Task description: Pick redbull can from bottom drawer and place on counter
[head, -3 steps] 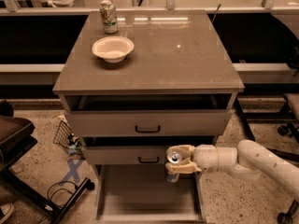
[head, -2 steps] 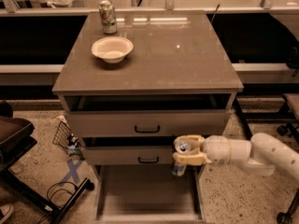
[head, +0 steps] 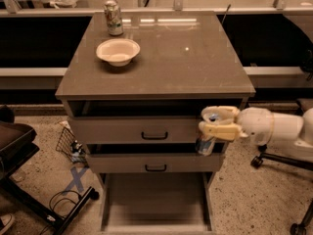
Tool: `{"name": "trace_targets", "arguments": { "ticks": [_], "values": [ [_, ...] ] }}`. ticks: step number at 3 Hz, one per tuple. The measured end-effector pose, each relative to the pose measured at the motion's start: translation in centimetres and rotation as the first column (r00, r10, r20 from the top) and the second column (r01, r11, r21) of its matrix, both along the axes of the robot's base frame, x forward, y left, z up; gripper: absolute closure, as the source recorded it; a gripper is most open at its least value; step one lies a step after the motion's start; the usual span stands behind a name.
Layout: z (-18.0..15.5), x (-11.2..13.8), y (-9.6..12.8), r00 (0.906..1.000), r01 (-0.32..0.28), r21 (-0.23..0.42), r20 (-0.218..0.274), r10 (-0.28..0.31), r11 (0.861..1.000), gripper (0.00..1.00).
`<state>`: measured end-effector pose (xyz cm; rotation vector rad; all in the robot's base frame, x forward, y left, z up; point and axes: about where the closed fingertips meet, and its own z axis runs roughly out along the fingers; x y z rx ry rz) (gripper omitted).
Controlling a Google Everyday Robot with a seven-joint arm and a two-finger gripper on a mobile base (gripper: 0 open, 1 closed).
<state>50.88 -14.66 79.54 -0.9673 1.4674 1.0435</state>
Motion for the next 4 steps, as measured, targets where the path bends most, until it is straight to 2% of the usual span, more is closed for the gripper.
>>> {"name": "trace_targets", "arguments": {
  "ticks": [1,2,3,4],
  "values": [
    [6.7,1.5,-1.6,0.9953,0.093,-0.039,0.033,-0.091,0.995,1.00],
    [13.1,4.4,-2.5,0.9750,0.203,-0.118,0.116,-0.189,0.972,1.00],
    [16.1,7.1,-2.7,0.9609,0.251,-0.154,0.159,-0.227,0.956,1.00],
    [17.1,11.4,-2.5,0.9561,0.258,-0.168,0.185,-0.227,0.951,1.00]
  ]
}}
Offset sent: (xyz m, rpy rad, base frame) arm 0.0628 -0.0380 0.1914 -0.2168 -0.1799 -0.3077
